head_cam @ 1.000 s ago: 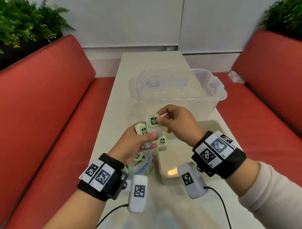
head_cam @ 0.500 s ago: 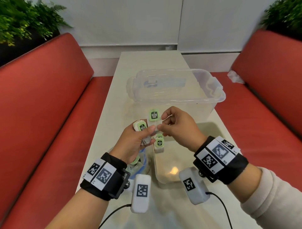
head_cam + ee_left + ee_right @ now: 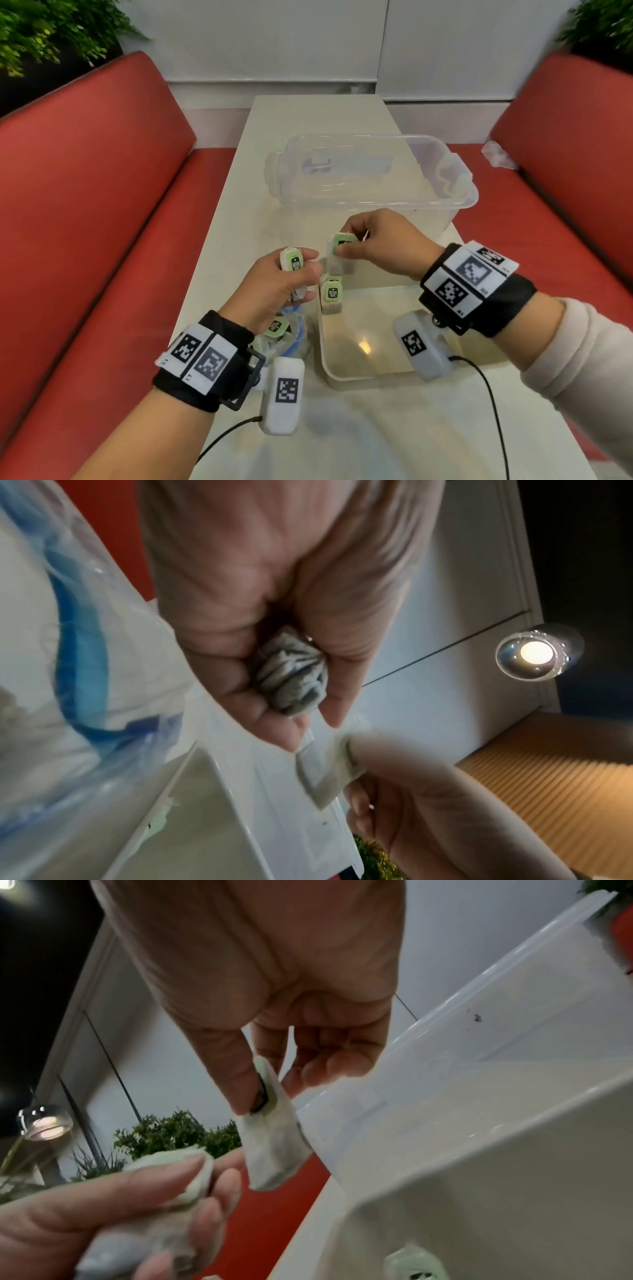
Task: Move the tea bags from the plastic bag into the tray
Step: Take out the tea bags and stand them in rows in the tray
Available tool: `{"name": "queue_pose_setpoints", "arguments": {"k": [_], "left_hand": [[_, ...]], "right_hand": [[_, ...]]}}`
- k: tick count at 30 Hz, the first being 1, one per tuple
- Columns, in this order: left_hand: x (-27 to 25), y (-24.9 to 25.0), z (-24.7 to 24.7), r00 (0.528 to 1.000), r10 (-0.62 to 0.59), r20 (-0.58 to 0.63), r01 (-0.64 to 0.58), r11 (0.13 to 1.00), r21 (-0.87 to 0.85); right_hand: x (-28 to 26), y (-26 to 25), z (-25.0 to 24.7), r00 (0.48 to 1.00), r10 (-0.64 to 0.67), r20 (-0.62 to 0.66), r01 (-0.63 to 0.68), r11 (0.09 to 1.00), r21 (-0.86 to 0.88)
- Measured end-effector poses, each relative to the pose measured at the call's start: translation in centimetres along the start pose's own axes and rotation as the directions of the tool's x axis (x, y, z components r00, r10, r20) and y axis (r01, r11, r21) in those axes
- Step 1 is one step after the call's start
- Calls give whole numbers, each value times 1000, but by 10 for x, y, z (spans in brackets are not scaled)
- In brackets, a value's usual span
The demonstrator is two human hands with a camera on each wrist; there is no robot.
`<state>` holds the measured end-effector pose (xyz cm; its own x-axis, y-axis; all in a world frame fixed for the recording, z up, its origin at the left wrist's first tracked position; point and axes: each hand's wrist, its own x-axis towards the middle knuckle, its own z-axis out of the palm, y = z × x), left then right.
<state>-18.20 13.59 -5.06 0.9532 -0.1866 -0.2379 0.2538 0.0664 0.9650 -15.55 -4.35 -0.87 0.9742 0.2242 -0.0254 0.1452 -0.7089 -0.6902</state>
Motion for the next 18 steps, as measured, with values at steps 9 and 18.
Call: {"name": "queue_pose_setpoints", "arguments": {"k": [9, 18], "left_hand": [[-5, -2, -15, 993, -100, -58, 86, 976, -202], [-5, -7, -18, 988, -144, -60, 128, 967, -219]], "right_hand": [[35, 35, 34, 929, 111, 352, 93, 853, -514], [51, 51, 74, 870, 124, 478, 226, 760, -609]]}}
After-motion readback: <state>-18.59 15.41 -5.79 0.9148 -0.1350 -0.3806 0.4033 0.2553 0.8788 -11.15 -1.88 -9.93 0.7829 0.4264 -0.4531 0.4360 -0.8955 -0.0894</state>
